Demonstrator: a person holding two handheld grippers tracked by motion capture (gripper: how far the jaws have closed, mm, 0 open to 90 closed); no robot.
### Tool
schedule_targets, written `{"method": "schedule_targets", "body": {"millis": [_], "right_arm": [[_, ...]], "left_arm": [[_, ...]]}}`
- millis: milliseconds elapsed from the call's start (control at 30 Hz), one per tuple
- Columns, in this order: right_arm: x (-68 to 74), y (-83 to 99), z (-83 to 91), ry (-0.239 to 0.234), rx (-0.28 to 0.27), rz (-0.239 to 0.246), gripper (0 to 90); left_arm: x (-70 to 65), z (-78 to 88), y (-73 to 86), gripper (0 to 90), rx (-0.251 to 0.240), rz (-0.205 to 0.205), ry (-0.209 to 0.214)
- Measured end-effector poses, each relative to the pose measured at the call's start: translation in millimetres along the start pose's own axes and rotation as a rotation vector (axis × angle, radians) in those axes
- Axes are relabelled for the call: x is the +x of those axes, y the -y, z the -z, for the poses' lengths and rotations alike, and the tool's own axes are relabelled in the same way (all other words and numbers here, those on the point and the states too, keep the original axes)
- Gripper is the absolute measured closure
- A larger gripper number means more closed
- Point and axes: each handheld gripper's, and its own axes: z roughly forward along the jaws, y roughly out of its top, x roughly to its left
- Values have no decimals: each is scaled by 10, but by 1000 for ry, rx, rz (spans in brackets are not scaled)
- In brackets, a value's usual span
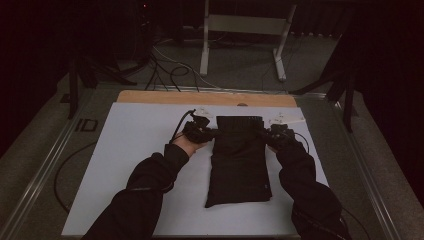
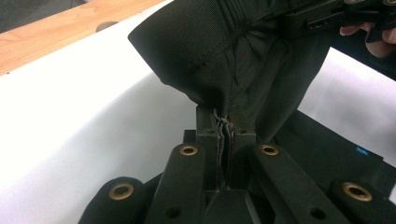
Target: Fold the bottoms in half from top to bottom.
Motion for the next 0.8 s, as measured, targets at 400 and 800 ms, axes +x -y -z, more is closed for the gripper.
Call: {"method": "schedule_targets", "body": {"millis": [400,800], "right_arm": [[106,55,146,-24,-18,2,850],[207,131,261,-33,-19,15,850]], "left_arm": [[-116,129,54,869,1,-22,24],[-254,197,136,870,14,-38,42]]}}
